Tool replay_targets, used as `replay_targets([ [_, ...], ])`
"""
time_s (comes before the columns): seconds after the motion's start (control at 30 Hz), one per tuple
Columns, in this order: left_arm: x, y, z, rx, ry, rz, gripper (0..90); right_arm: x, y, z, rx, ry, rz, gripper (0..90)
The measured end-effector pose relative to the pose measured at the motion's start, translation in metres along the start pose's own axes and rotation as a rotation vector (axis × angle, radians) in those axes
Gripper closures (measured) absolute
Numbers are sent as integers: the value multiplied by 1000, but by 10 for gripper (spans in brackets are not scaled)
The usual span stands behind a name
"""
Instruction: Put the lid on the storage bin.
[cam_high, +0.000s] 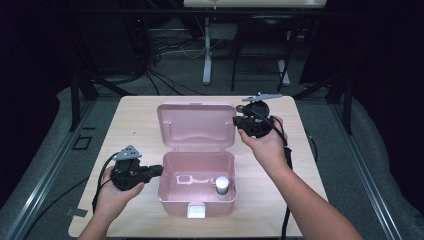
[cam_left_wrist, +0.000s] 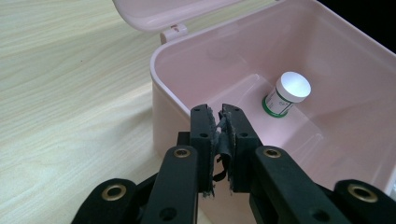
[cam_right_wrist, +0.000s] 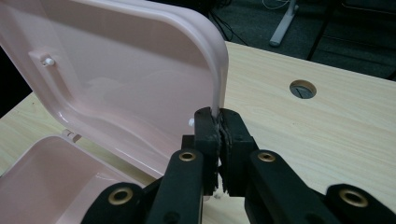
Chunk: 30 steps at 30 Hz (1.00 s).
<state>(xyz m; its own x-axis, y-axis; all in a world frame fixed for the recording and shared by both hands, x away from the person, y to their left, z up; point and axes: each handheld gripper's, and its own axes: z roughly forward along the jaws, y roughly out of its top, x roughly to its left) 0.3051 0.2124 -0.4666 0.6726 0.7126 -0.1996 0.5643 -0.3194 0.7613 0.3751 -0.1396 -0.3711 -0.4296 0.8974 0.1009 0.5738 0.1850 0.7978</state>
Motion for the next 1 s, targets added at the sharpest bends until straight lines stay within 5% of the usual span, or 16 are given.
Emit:
replay_targets([
  [1.0, 0, 0, 0, -2, 0, 0, 839, 5, -18, -18, -52, 32, -33, 869],
])
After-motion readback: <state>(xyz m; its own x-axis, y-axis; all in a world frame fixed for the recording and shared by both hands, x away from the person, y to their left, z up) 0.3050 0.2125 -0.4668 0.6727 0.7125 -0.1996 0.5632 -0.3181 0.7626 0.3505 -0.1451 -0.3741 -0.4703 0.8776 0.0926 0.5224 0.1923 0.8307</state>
